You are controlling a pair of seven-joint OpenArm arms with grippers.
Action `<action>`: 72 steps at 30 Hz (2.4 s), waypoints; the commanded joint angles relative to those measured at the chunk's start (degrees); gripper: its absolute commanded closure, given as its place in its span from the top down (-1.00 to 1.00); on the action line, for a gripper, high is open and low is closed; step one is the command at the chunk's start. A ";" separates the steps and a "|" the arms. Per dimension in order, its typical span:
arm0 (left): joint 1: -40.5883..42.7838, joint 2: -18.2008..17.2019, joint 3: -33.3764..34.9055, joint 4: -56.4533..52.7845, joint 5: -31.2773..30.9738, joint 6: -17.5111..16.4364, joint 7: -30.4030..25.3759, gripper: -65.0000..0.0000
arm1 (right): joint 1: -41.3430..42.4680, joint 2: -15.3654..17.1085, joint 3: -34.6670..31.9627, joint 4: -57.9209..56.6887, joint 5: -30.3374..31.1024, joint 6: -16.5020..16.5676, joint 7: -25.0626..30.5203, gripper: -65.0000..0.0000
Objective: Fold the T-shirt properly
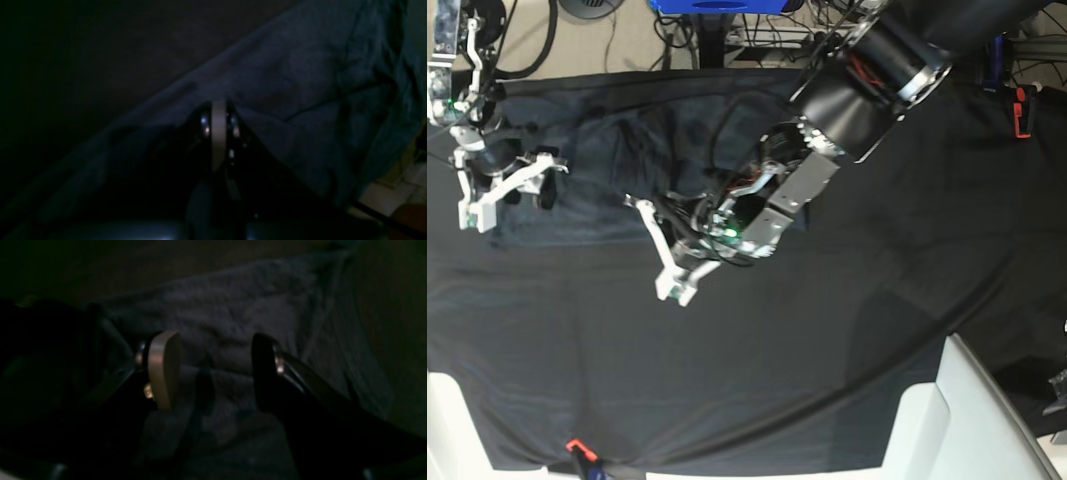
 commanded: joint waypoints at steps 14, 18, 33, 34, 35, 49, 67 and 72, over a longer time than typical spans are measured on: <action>8.70 -9.88 -17.30 25.57 -0.96 -0.90 1.62 -1.00 | -5.51 1.74 -3.05 12.79 -0.02 10.65 -10.89 0.01; 21.36 -19.64 -31.28 33.66 -0.87 -1.07 1.71 -1.00 | -6.30 1.74 -7.88 12.88 -0.11 12.32 -11.95 0.14; 46.59 -22.28 -67.15 37.18 -0.52 -18.57 -4.10 -1.00 | -7.00 1.30 -19.84 8.13 -0.11 11.88 -11.68 0.20; 46.59 -22.19 -67.15 37.18 -0.52 -18.57 -4.10 -1.00 | -6.65 0.95 -19.84 7.07 -0.11 11.88 -11.60 0.20; 46.59 -22.19 -67.15 37.18 -0.52 -18.57 -4.10 -1.00 | -6.39 0.51 -19.84 6.28 -0.11 11.88 -11.33 0.20; 47.29 -22.10 -67.15 37.18 -0.44 -18.57 -4.01 -1.00 | -5.86 0.24 -19.84 2.41 -0.11 11.88 -8.61 -0.47; 46.85 -22.37 -67.15 33.48 -0.44 -18.57 -4.01 -1.00 | -8.76 0.42 -19.49 2.77 -0.02 11.88 -8.52 -0.98; 46.76 -22.37 -67.15 33.48 -0.44 -18.57 -4.01 -1.00 | -9.38 0.51 -19.40 2.85 -0.11 11.88 -8.52 -0.98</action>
